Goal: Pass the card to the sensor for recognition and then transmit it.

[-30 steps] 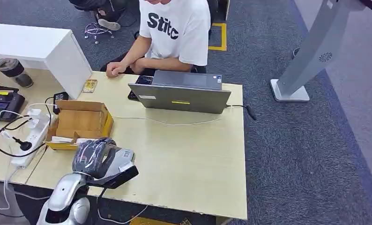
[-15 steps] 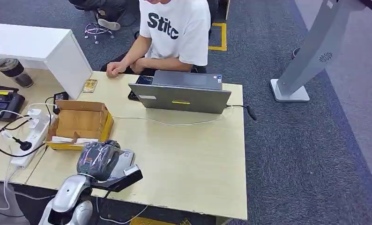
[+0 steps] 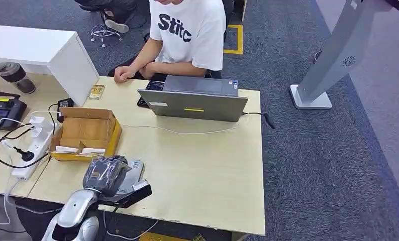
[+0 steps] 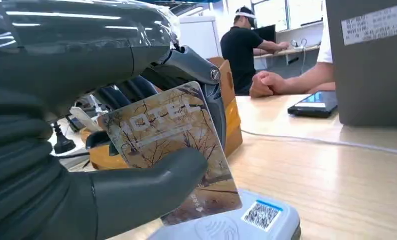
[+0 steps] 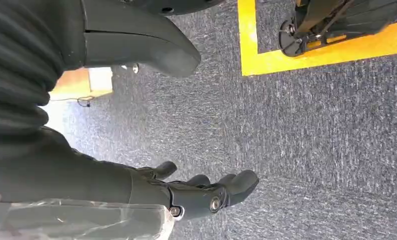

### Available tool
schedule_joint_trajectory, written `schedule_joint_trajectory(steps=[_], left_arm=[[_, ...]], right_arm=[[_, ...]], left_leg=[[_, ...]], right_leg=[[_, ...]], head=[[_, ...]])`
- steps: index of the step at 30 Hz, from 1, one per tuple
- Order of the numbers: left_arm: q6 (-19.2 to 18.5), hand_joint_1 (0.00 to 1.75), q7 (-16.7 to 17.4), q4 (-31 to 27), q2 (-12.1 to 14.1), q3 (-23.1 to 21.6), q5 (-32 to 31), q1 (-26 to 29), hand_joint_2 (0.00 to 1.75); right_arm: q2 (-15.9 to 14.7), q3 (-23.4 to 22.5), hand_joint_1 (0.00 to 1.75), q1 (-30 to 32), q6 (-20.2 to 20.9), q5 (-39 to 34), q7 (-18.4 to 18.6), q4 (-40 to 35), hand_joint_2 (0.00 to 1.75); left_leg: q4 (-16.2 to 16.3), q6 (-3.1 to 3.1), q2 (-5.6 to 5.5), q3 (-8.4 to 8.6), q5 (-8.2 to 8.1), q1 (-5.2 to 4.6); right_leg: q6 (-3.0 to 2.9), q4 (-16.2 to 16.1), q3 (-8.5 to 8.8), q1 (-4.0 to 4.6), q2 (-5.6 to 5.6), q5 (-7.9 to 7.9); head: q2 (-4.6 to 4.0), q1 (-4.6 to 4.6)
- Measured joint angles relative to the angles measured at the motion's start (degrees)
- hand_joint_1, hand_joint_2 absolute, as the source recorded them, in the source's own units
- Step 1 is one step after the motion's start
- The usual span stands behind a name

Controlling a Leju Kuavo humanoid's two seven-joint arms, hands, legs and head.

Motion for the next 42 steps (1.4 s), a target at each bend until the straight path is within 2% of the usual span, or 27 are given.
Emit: schedule_joint_trajectory(steps=[22, 35, 38, 42], left_arm=[[0.64, 1.75, 0.04, 5.90, -0.04, 0.02, -0.04, -1.52, 1.75], [1.03, 1.75, -0.02, 6.08, 0.11, 0.42, -0.18, -2.99, 1.75], [0.35, 1.75, -0.64, 5.55, 0.99, 0.50, 1.01, -4.65, 1.75], [-2.27, 1.75, -1.29, 4.09, 2.43, 1.40, 2.97, -10.00, 1.75]], right_arm=[[0.00, 0.02, 0.00, -0.03, 0.22, 0.96, -0.17, 0.00, 1.75], [0.00, 0.00, 0.00, -0.03, 0.11, 1.03, -0.48, 0.00, 1.75], [0.00, 0.00, 0.00, -0.02, -0.15, 1.22, -0.81, 0.00, 1.75], [0.00, 0.00, 0.00, -0.04, -0.20, 1.92, -1.35, 0.00, 1.75]], left_leg=[[0.00, 0.00, -0.02, 0.08, 0.00, 0.00], [0.00, 0.00, -0.01, 0.06, 0.00, 0.00], [0.00, 0.00, -0.03, 0.04, 0.01, 0.01], [0.00, -0.03, -0.07, 0.04, 0.07, 0.02]], right_leg=[[0.00, 0.00, 0.10, 0.00, -0.02, 0.00], [0.00, 0.01, 0.06, 0.00, -0.01, 0.00], [0.00, 0.01, 0.03, 0.01, -0.03, 0.00], [-0.02, 0.02, 0.05, 0.01, -0.09, 0.03]], head=[[0.00, 0.00], [0.00, 0.00], [0.00, 0.00], [0.00, 0.00]])
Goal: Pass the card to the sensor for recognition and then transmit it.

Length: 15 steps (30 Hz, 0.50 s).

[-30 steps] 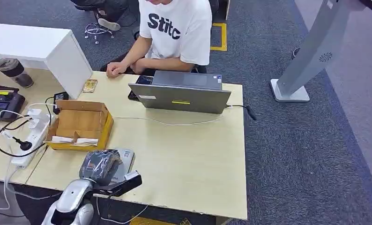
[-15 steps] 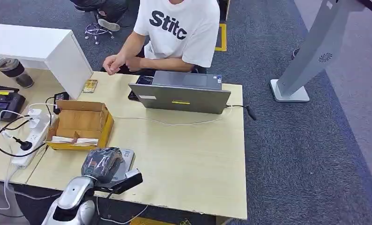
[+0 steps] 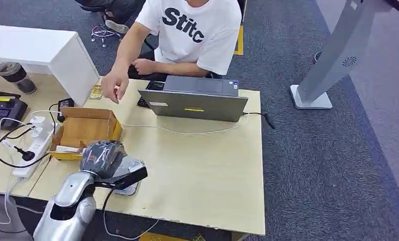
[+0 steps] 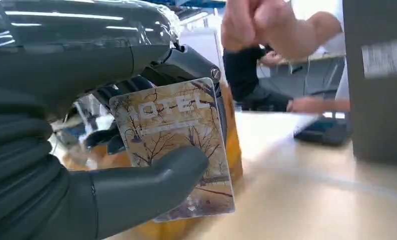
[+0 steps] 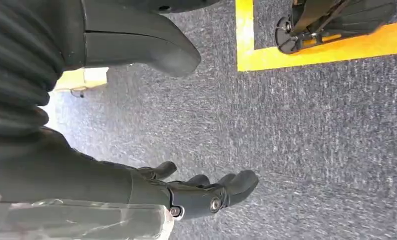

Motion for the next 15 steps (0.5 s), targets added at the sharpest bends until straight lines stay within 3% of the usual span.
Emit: schedule_joint_trajectory(steps=[4, 15], left_arm=[[-1.05, 1.75, -0.48, -0.37, 0.66, 0.88, 0.33, -5.66, 1.75], [-0.92, 1.75, 0.85, 0.07, 0.87, 1.77, -0.98, -12.37, 1.75]], right_arm=[[-0.07, 0.00, 0.00, -0.04, 0.11, 0.07, -0.09, 0.00, 1.75], [-0.24, 0.00, 0.00, -0.10, 0.13, 1.09, -0.07, 0.02, 1.75]], left_leg=[[0.00, 0.02, -0.03, 0.01, 0.02, 0.00], [0.01, 0.03, -0.01, -0.05, 0.02, -0.01]], right_leg=[[0.00, 0.04, 0.03, -0.01, 0.00, 0.02], [0.00, 0.02, -0.05, -0.01, 0.01, 0.01]], head=[[0.00, 0.00], [0.00, 0.00]])
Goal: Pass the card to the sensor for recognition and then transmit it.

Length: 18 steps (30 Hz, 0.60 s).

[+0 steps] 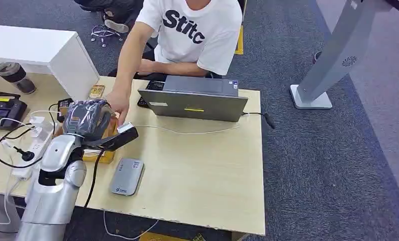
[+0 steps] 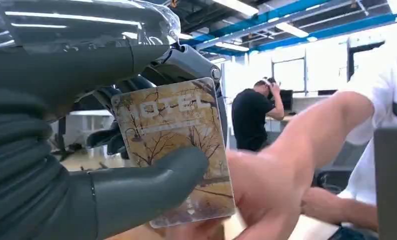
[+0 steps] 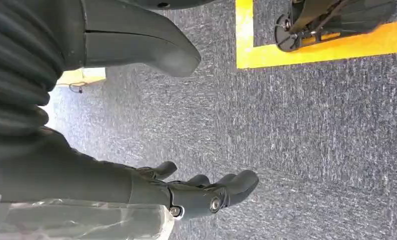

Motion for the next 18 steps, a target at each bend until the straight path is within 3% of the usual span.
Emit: schedule_joint_trajectory(steps=[8, 9, 10, 11, 12, 13, 18], left_arm=[[-0.09, 1.75, 1.77, 3.98, -0.20, 1.53, -3.87, -7.69, 1.75], [0.02, 0.96, 1.90, 4.30, -0.24, 1.68, -4.09, -8.23, 1.75], [0.37, 0.75, 2.23, 4.72, -0.42, 2.10, -4.24, -9.04, 1.75], [1.13, 0.82, 2.51, 4.98, -0.66, 2.60, -4.26, -9.45, 1.75], [2.11, 0.44, 2.86, 5.03, -0.92, 3.14, -4.24, -9.58, 1.75], [2.93, 0.30, 2.99, 5.00, -1.22, 3.67, -4.00, -9.57, 1.75], [5.40, 0.30, 2.88, 4.17, -2.80, 7.37, -2.71, -8.83, 1.75]], right_arm=[[-0.59, 0.17, 0.00, -0.10, -0.85, 2.23, 2.54, 0.04, 1.75], [-0.63, 0.20, 0.00, -0.10, -0.85, 2.42, 2.62, 0.04, 1.75], [-0.72, 0.28, 0.00, -0.11, -0.83, 2.76, 2.67, 0.04, 1.75], [-0.79, 0.46, 0.00, -0.11, -0.83, 3.08, 2.65, 0.04, 1.75], [-0.85, 0.61, 0.00, -0.12, -0.83, 3.15, 2.62, 0.04, 1.75], [-0.87, 0.72, 0.00, -0.10, -0.83, 3.17, 2.58, 0.04, 1.75], [-0.98, 1.44, 0.00, 0.03, -0.83, 4.20, 2.12, 0.04, 1.75]], left_leg=[[0.00, 0.01, -0.01, 0.01, 0.03, 0.00], [0.00, 0.01, -0.01, 0.01, 0.03, 0.00], [0.00, 0.01, -0.01, 0.01, 0.03, 0.00], [0.00, 0.01, -0.01, 0.01, 0.03, 0.00], [0.00, 0.01, 0.04, 0.01, 0.03, 0.00], [0.00, 0.01, 0.07, 0.02, 0.03, 0.00], [0.00, 0.02, 0.05, 0.00, 0.02, 0.00]], right_leg=[[0.00, 0.01, 0.01, 0.00, 0.00, 0.03], [0.00, 0.01, 0.01, 0.00, 0.00, 0.03], [0.00, 0.02, 0.01, 0.00, 0.00, 0.03], [0.00, 0.02, 0.01, 0.00, 0.01, 0.03], [0.00, 0.02, 0.01, 0.00, 0.07, 0.04], [0.00, 0.02, 0.01, 0.00, 0.10, 0.04], [0.00, 0.02, -0.01, 0.00, 0.07, 0.03]], head=[[0.00, 0.00], [0.00, 0.00], [0.00, 0.00], [0.00, 0.00], [0.00, 0.00], [0.00, 0.00], [0.00, 0.00]])
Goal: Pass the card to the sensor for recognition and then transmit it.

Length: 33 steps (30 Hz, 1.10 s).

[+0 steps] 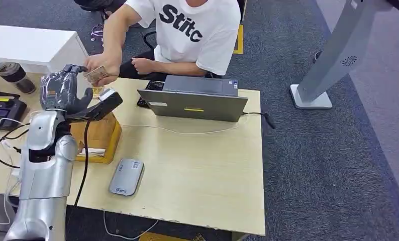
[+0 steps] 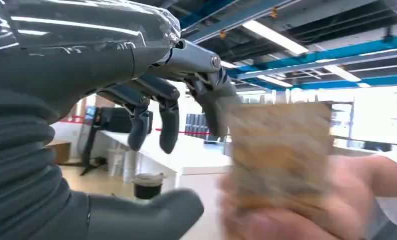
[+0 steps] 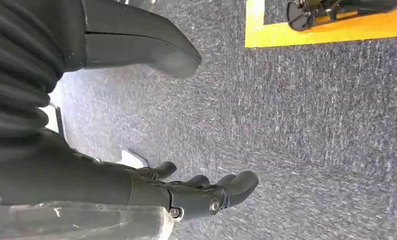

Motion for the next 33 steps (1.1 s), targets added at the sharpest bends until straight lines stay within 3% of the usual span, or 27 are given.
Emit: schedule_joint_trajectory(steps=[1, 2, 3, 4, 5, 13, 19, 26, 33], left_arm=[[0.02, 0.30, 0.00, -0.07, -0.17, 0.35, 0.02, 0.05, 1.75], [0.02, 0.49, 0.00, -0.20, -0.28, 0.74, 0.09, 0.17, 1.75], [0.04, 0.56, -0.02, -0.31, -0.44, 1.03, 0.20, 0.28, 1.75], [0.07, 0.33, -0.02, -0.37, -0.61, 1.27, 0.20, 0.34, 1.75], [0.09, 0.00, -0.04, -0.41, -0.72, 1.48, 0.20, 0.40, 1.75], [1.53, 0.00, -1.27, -2.69, -2.12, 5.33, 2.49, 1.53, 1.75], [2.60, 0.00, -6.97, -7.56, -3.54, 9.31, 11.58, 5.88, 1.75], [1.05, 0.00, -8.91, -11.23, -4.89, 11.43, 16.19, 9.91, 1.75], [1.27, 0.00, -13.71, -17.88, -6.51, 11.67, 22.29, 24.36, 1.75]], right_arm=[[0.00, 0.02, 0.00, 0.00, 0.00, 0.00, -0.02, 0.00, 1.75], [-0.02, 0.04, 0.00, 0.00, 0.00, 0.00, -0.02, 0.00, 1.75], [-0.02, 0.07, 0.00, 0.00, 0.00, 0.00, -0.04, 0.00, 1.75], [-0.04, 0.09, 0.00, 0.02, 0.00, 0.00, -0.04, 0.00, 1.75], [-0.07, 0.11, 0.00, 0.02, -0.02, 0.00, -0.04, 0.00, 1.75], [-0.15, 0.48, 0.00, 0.08, -0.09, 1.03, 0.18, 0.00, 1.75], [-0.17, 0.46, 0.00, 0.16, -0.18, 0.68, 0.04, 0.00, 1.75], [-0.17, 0.44, 0.00, 0.16, -0.15, 0.14, 1.03, 0.00, 1.75], [-0.15, -0.92, 0.00, 0.38, -0.39, -2.43, 1.62, 0.00, 1.75]], left_leg=[[0.00, 0.00, -0.02, -0.01, 0.00, 0.00], [0.00, 0.00, -0.02, -0.01, 0.00, 0.00], [0.00, 0.00, -0.02, -0.01, 0.00, 0.00], [0.00, 0.00, -0.02, -0.01, 0.00, 0.00], [0.00, 0.00, -0.02, -0.01, 0.00, 0.00], [0.00, 0.00, -0.01, -0.01, 0.00, 0.00], [0.00, -0.01, 0.03, -0.01, -0.03, 0.00], [-0.01, -0.01, 0.02, -0.01, -0.02, -0.01], [-0.01, 0.00, 0.12, -0.02, -0.13, -0.03]], right_leg=[[0.00, 0.00, 0.00, 0.00, -0.02, 0.00], [0.00, 0.00, 0.00, 0.00, -0.02, 0.00], [0.00, 0.00, 0.01, 0.00, -0.02, 0.00], [0.00, 0.00, 0.01, 0.00, -0.02, 0.00], [0.00, 0.00, 0.01, 0.00, -0.02, 0.00], [0.00, 0.00, 0.02, 0.00, 0.00, 0.01], [0.01, -0.01, -0.02, 0.00, 0.03, -0.02], [0.01, -0.01, 0.01, -0.02, 0.01, -0.02], [0.01, -0.03, -0.05, -0.03, 0.13, -0.08]], head=[[0.00, 0.00], [0.00, 0.00], [0.00, 0.00], [0.00, 0.00], [0.00, 0.00], [0.00, 0.00], [0.00, 0.02], [0.00, 0.00], [0.00, -0.02]])
